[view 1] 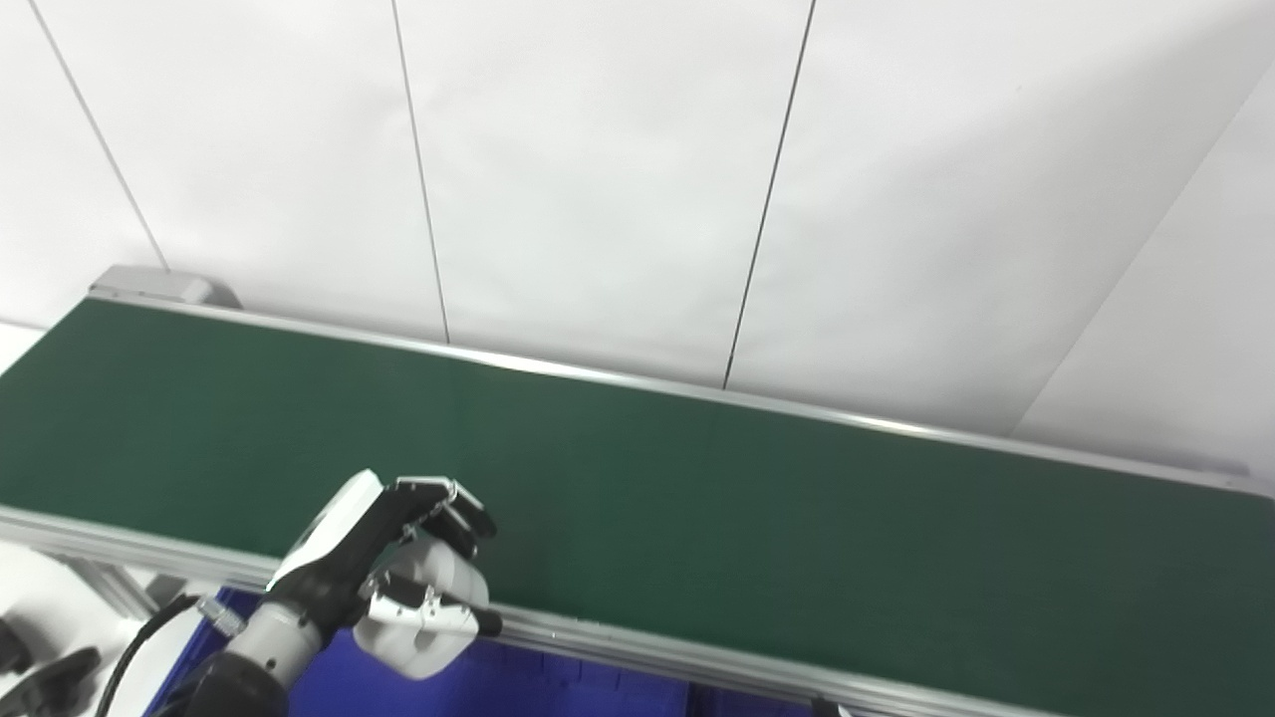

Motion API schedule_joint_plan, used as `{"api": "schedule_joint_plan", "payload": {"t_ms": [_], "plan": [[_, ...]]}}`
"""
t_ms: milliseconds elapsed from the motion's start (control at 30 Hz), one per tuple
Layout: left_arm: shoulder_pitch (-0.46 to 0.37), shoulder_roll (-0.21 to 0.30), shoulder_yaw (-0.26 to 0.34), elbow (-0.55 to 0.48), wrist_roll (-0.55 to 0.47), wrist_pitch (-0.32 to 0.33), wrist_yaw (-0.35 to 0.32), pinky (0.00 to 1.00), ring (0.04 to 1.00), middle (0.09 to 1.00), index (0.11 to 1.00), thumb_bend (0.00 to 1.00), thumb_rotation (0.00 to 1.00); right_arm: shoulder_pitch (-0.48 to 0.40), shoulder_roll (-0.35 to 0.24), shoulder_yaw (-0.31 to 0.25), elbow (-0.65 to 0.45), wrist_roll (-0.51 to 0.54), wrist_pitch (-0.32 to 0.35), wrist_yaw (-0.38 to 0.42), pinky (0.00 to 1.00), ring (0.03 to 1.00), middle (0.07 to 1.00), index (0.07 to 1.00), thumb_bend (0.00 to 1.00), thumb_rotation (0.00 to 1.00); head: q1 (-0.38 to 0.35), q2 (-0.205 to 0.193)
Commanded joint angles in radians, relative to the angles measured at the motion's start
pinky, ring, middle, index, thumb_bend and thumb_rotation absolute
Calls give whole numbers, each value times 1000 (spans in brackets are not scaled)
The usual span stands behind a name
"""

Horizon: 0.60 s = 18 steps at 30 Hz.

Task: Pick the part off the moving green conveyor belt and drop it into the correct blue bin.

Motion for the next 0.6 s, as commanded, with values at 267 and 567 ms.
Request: {"api": "schedule_joint_plan", "payload": {"t_ms": [267, 567], "plan": [[59, -38, -76, 154, 39, -149, 39, 335, 373, 464, 551, 493, 0, 31, 32, -64, -105, -7, -44, 64, 695, 830, 904, 916, 766, 699, -66, 104], [53, -59, -147, 218, 54, -156, 26, 330, 379, 459, 545, 494, 0, 42, 79, -109, -158, -16, -7, 114, 696, 822, 894, 907, 789, 708, -101, 136]]}}
